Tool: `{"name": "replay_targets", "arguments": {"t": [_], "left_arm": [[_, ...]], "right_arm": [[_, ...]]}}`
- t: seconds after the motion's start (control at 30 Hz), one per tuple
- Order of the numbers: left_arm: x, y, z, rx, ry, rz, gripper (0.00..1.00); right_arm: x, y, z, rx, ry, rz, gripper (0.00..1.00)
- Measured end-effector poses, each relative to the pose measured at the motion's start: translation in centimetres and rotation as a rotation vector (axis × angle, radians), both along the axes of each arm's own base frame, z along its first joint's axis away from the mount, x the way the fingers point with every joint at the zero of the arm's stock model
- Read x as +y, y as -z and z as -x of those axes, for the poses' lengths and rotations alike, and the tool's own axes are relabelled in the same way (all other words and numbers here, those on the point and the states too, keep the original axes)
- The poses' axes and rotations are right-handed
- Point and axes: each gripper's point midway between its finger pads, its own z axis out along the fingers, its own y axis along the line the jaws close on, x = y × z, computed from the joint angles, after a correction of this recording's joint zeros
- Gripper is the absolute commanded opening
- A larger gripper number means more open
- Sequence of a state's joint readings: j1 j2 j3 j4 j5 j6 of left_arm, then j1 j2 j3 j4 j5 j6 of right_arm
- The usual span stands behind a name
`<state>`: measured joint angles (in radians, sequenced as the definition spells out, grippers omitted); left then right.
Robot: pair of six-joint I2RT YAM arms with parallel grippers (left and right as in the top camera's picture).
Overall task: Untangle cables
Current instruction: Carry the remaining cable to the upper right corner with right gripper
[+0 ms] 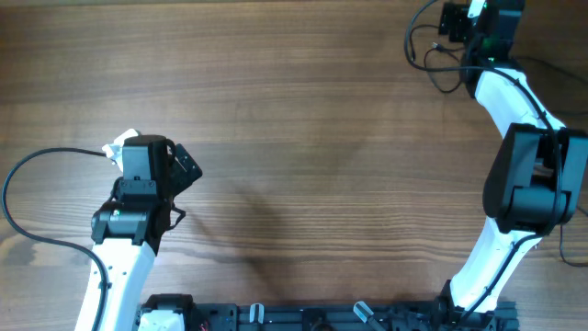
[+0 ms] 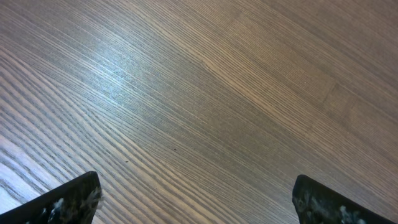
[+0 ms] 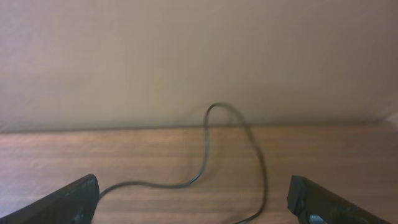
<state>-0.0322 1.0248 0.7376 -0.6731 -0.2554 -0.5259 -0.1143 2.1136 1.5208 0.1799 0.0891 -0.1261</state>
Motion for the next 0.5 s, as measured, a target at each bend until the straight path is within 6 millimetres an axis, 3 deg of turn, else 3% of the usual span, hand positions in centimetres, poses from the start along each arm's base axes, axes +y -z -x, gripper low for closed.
{"name": "replay_targets", "arguments": {"t": [0.3, 0.5], "left_arm": [[0.0, 0.0, 0.0, 0.0, 0.0, 0.0, 1.0], [0.0, 0.0, 0.0, 0.001, 0.0, 0.0, 1.0]], "right_arm": [[2.9, 1.0, 0.5, 0.056, -0.076, -0.065, 1.0], [5.5, -2.3, 2.3, 0.081, -0.112, -0.065, 1.0]]}}
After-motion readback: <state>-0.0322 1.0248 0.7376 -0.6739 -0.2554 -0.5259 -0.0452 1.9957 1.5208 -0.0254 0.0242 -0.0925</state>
